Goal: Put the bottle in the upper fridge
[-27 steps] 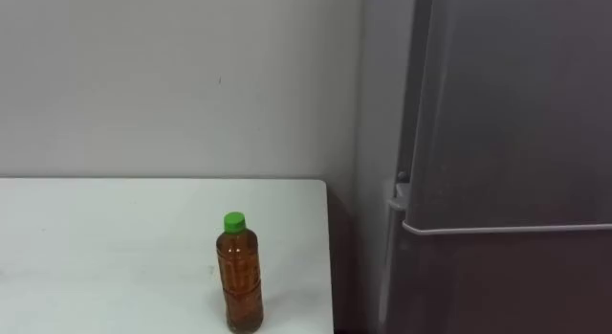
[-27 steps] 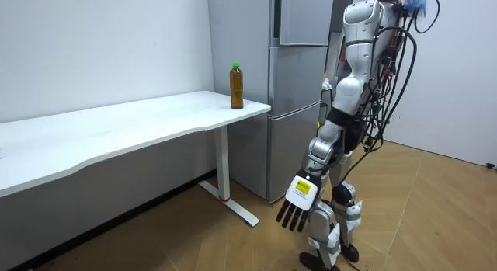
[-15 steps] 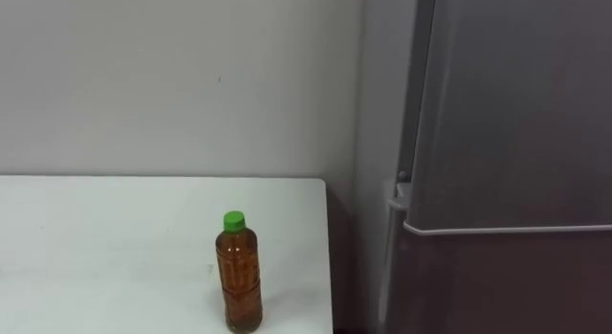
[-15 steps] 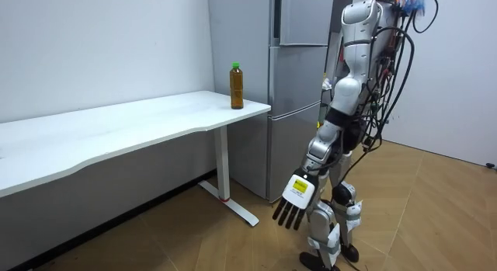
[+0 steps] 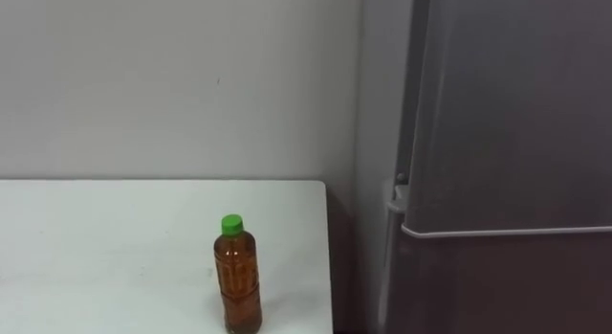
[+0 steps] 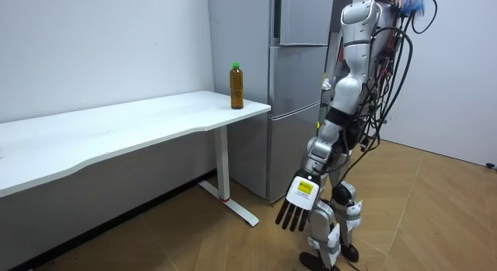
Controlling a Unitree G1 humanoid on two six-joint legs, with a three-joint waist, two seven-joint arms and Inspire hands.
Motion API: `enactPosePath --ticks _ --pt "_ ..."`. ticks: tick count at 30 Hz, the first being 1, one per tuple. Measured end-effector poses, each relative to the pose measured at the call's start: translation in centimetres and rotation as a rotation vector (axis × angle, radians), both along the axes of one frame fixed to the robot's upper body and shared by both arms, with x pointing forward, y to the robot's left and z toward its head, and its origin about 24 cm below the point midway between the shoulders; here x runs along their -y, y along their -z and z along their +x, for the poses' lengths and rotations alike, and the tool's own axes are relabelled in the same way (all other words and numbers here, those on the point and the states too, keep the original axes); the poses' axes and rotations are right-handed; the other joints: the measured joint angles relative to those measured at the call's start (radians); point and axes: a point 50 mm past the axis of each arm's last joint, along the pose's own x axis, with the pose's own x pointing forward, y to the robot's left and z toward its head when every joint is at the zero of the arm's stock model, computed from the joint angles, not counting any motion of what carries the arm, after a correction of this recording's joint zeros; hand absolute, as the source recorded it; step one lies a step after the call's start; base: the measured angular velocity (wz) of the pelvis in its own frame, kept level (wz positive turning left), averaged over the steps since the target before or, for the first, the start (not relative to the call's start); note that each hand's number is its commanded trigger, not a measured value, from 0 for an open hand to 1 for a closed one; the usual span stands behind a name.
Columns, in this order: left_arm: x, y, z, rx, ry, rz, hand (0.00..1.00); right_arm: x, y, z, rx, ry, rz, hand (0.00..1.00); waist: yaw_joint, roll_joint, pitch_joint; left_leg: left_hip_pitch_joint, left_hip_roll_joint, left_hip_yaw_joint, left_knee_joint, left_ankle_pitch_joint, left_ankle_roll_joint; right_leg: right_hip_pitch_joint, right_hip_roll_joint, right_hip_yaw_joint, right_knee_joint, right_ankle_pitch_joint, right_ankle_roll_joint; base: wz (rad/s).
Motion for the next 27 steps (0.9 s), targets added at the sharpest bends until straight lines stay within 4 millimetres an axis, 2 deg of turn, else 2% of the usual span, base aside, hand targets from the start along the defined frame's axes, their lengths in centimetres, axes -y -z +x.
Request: enactPosePath --ticks 5,11,15,19,27 --pt "-1.6 -1.5 3.3 0.168 -0.032 0.085 0.00 0.5 -0.1 -0.1 0.000 -0.011 -0.023 0.00 -0.002 0.009 -0.0014 0.001 0.000 -0.002 -0.001 0.000 0.000 0.002 0.006 -0.001 0.002 0.001 0.000 0.00" --pt "-3.0 -4.6 7.6 0.413 -0.089 0.184 0.00 0.9 -0.3 0.0 0.016 -0.010 -0.062 0.00 0.000 0.025 0.0015 0.001 0.003 -0.001 -0.002 -0.001 -0.001 -0.003 0.009 0.005 0.011 0.001 -0.001 0.00" --pt "-3.9 -8.0 10.7 0.607 -0.104 0.288 0.00 1.0 -0.4 0.2 0.040 -0.030 -0.079 0.00 0.001 0.031 0.0028 -0.003 0.004 -0.001 -0.002 -0.001 -0.001 -0.012 0.008 0.003 0.021 0.001 -0.001 0.00" --pt "-4.2 -11.8 13.5 0.785 -0.080 0.372 0.00 0.9 -0.4 -0.3 0.032 -0.028 -0.079 0.00 0.001 0.031 0.0032 0.002 0.002 -0.001 -0.002 -0.001 -0.001 -0.008 0.010 0.028 0.021 0.001 -0.001 0.00" --pt "-3.5 -18.9 16.9 1.094 -0.011 0.485 0.00 0.9 -0.5 0.0 0.054 -0.029 -0.085 0.00 0.000 0.031 0.0036 -0.006 0.002 -0.002 -0.002 -0.001 -0.001 -0.017 0.011 0.040 0.022 0.001 -0.001 0.00"
